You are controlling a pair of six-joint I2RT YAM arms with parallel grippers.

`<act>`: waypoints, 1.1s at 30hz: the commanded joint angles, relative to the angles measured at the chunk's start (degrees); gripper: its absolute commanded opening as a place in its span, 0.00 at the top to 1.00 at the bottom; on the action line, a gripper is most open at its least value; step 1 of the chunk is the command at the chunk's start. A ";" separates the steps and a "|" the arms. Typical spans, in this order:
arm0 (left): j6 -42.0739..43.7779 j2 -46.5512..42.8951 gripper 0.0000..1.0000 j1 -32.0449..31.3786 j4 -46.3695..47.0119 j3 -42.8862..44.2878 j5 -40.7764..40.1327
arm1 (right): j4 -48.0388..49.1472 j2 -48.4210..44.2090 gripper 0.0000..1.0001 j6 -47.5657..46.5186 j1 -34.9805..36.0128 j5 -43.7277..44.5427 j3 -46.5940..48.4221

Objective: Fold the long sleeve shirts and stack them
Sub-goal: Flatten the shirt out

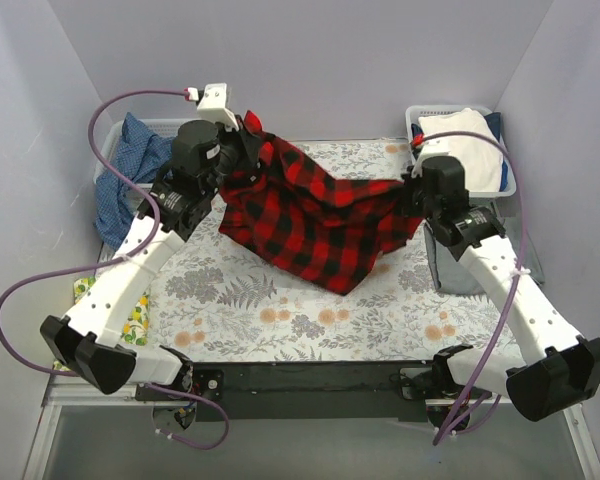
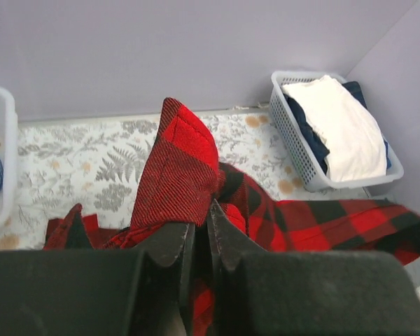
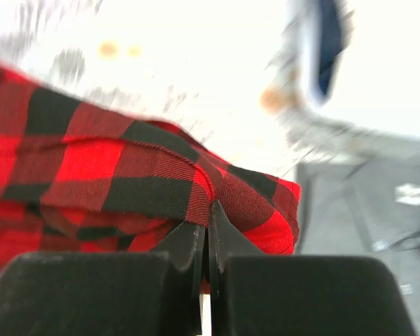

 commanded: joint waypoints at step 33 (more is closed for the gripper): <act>-12.91 29.84 1.00 20.68 4.65 32.49 32.82 | 17.48 8.27 0.99 2.48 -12.91 1.66 13.58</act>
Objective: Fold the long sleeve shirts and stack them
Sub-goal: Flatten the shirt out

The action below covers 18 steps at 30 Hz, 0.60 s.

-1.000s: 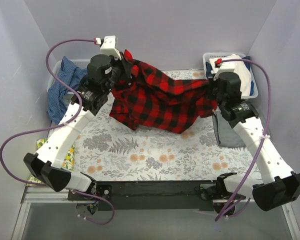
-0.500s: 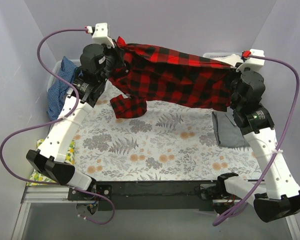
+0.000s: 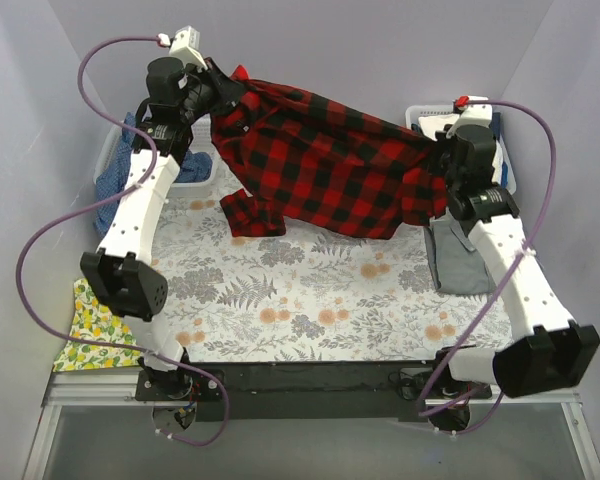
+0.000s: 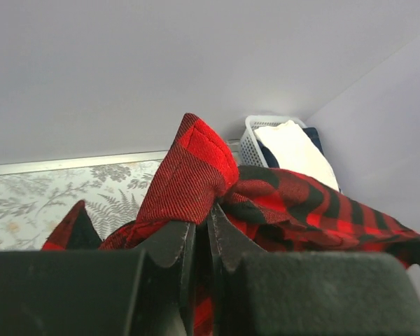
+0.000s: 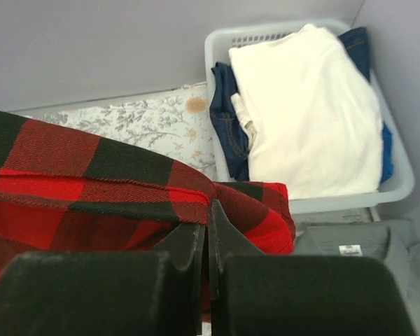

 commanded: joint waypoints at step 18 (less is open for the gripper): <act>-24.24 13.22 1.00 6.17 50.17 2.62 31.33 | 18.55 7.67 0.99 0.62 -5.28 -19.55 10.18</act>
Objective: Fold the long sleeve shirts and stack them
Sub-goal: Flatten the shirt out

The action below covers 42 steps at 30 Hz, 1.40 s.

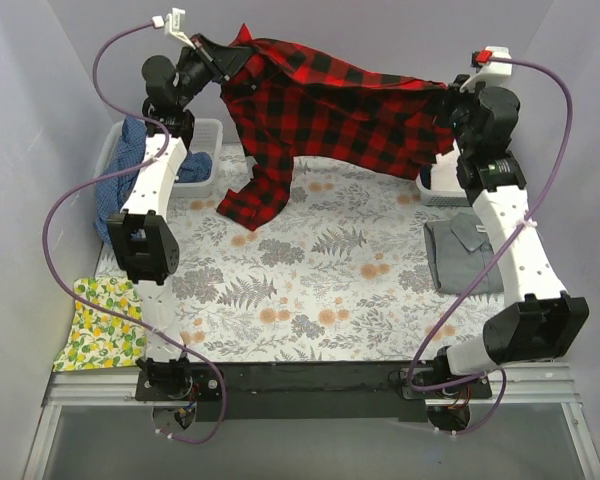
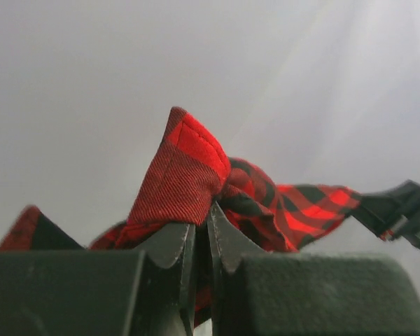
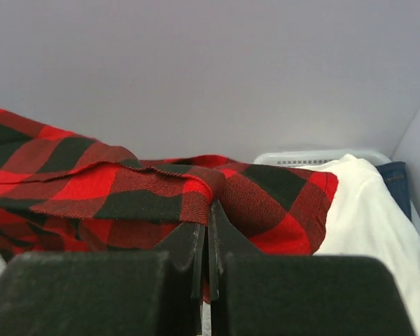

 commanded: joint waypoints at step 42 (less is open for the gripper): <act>-4.21 -67.51 0.27 0.80 -51.28 -78.68 -38.95 | -59.31 -30.77 0.75 9.82 0.27 -20.07 -42.04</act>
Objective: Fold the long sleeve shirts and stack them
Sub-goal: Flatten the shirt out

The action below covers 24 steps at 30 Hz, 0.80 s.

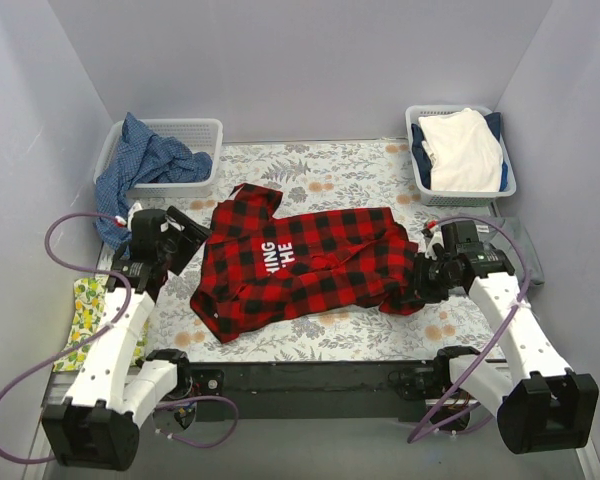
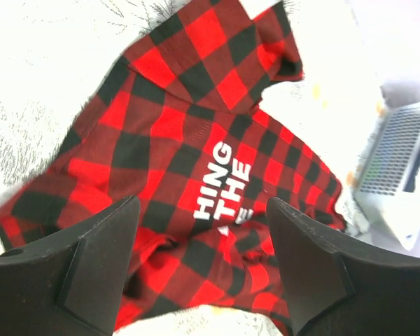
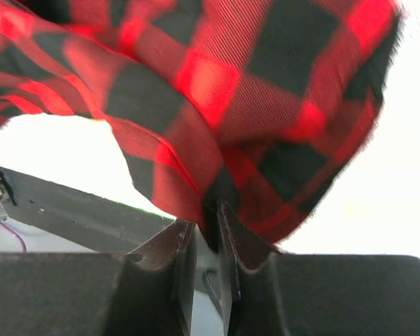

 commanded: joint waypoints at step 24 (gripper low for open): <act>14.89 48.82 0.36 -8.67 3.18 19.72 6.97 | 18.55 39.99 0.44 -10.55 7.65 8.90 30.50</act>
